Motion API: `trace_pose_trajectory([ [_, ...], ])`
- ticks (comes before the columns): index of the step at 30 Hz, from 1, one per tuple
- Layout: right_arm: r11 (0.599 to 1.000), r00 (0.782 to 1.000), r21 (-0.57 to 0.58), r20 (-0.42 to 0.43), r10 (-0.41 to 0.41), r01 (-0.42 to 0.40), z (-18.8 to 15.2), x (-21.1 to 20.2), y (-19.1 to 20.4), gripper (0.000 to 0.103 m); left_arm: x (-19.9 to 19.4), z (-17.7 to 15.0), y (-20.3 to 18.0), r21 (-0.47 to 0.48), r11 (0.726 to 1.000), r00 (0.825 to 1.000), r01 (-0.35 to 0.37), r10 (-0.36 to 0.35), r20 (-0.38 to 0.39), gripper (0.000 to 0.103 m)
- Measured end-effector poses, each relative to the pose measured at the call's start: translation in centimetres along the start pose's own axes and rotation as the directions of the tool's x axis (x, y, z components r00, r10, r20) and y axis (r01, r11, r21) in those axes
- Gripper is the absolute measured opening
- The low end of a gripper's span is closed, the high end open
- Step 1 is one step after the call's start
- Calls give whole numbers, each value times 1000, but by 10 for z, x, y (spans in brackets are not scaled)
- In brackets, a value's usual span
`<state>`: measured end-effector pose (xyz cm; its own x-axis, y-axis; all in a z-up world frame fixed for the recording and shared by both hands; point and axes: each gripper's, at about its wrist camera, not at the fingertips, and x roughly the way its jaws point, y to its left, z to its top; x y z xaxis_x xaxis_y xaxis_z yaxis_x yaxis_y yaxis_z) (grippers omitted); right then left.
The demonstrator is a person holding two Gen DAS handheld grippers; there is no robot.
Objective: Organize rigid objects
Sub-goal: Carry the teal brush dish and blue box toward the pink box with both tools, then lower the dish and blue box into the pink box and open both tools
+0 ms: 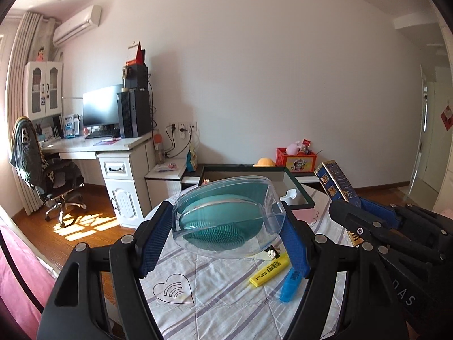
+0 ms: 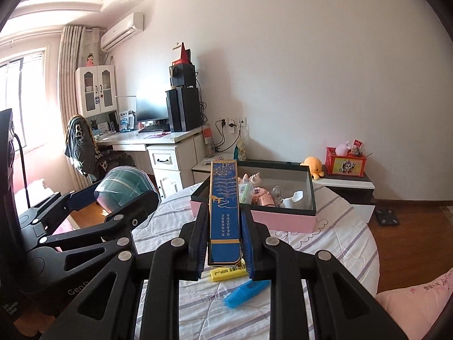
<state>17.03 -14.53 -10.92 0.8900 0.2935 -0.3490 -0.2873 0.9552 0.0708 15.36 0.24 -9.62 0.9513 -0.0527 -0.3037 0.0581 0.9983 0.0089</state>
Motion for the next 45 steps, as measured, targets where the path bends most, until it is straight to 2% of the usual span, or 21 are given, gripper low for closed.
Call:
trace_pose_trajectory([
  [4, 999, 999, -19, 41, -32, 32, 7, -18, 8, 22, -20, 7, -1, 5, 1000, 999, -10, 10, 52, 74],
  [12, 999, 996, -30, 84, -38, 41, 17, -31, 10, 22, -30, 11, -1, 13, 1000, 997, -19, 18, 81, 74],
  [25, 999, 998, -27, 44, -36, 38, 15, -3, 3, 22, 10, 14, -4, 40, 999, 999, -30, 28, 35, 74],
  [31, 998, 999, -27, 5, -53, 53, 24, 35, -13, 22, 61, 25, -8, 70, 998, 1000, -1, 2, -5, 74],
  [34, 999, 999, -22, -17, -45, 45, 33, 62, -28, 22, 101, 35, -6, 55, 997, 997, 62, -59, -58, 74],
  [38, 999, 997, -28, -64, -38, 36, 48, 109, -46, 22, 162, 46, -10, 65, 995, 991, 82, -75, -107, 74],
  [42, 998, 992, -49, -117, -44, 39, 61, 160, -62, 22, 230, 56, -15, 67, 993, 977, 102, -88, -192, 74],
  [45, 998, 985, -53, -167, -52, 44, 68, 202, -74, 22, 279, 57, -16, 51, 995, 965, 90, -75, -250, 74],
])
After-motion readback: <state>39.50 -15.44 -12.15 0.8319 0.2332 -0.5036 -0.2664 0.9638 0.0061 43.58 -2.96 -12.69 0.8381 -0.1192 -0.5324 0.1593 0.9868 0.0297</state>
